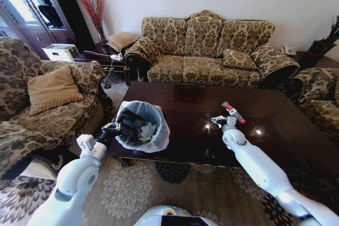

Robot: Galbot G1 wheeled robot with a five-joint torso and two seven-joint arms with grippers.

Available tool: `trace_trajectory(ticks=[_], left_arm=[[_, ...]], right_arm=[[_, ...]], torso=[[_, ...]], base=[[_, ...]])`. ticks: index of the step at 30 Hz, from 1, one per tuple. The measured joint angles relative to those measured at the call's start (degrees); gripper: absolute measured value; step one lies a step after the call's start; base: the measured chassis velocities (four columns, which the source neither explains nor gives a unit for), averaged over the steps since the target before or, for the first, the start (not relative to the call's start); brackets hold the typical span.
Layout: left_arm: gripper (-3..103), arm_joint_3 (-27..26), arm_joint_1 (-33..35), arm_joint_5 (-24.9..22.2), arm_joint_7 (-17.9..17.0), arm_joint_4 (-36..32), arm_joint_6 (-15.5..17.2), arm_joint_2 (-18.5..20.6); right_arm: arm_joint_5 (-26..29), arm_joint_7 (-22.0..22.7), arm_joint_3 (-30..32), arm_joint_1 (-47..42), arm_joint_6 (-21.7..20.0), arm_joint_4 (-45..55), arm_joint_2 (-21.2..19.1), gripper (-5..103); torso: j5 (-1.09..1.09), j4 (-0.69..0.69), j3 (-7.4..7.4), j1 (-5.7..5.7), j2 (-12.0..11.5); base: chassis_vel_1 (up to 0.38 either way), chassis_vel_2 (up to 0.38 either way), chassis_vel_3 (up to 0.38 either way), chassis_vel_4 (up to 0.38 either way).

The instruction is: Move to the front of the table and place the trash on the table into the trash bin.

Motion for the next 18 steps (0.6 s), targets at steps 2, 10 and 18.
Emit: trace_trajectory(ticks=[2, 10, 18], left_arm=[[1, 0.00, 0.04, 0.01, 0.01, 0.00, 0.00, -0.05], [1, 0.05, 0.07, 0.05, 0.01, 0.03, 0.00, -0.39], [1, 0.18, -0.13, 0.09, 0.05, 0.33, -0.07, -0.43]], right_arm=[[-0.33, -1.19, 0.01, 0.31, 0.22, -2.27, 0.94, 98], [-1.00, -2.39, 0.04, 0.55, 0.74, -5.58, 2.37, 72], [-1.99, -2.36, 0.29, 0.00, 1.55, -5.45, 2.18, 45]], torso=[[0.00, -0.01, 0.00, 0.00, 0.00], [-0.02, -0.02, 0.00, 0.00, 0.00], [-0.02, -0.01, 0.00, -0.01, 0.00]], base=[[0.000, 0.000, 0.000, 0.000], [0.000, 0.000, 0.000, 0.000], [0.000, 0.000, 0.000, 0.000]])
